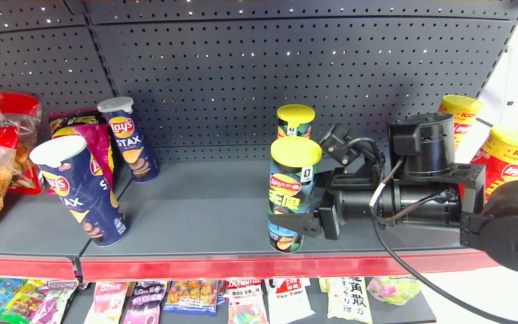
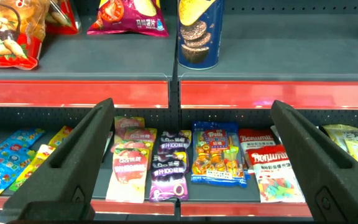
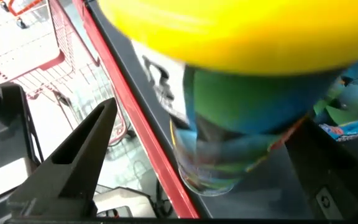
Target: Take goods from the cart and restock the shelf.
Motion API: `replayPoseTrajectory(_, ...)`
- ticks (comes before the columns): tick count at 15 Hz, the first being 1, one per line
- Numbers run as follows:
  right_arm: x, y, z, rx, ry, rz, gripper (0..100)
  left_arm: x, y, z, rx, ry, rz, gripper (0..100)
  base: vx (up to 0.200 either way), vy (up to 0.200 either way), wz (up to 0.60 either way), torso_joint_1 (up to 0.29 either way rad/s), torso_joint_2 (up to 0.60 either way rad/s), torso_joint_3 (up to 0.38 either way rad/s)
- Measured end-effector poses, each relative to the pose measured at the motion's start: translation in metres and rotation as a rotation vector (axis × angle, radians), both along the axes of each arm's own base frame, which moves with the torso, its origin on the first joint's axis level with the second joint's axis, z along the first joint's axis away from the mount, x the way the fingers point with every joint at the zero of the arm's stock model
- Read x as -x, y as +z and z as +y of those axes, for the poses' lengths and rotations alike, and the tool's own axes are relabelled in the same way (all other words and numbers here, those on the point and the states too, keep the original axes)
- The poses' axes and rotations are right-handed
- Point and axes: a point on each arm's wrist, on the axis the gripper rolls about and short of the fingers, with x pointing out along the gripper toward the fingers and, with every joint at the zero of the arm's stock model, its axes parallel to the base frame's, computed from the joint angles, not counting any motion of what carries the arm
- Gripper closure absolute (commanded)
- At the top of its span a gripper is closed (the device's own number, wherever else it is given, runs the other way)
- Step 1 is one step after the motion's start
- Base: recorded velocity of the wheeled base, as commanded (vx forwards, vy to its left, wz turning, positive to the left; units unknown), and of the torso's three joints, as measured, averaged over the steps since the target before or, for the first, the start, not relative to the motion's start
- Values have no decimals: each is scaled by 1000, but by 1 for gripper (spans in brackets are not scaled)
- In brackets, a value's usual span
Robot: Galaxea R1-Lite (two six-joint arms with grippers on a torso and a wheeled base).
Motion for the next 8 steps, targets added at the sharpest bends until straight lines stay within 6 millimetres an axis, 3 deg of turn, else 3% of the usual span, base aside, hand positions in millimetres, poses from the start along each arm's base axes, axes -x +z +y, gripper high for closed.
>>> replayPoseTrajectory(8, -14, -7, 13, 12, -13, 5, 0, 0, 0, 0, 0, 0, 0, 0, 0, 0, 0, 0, 0, 0)
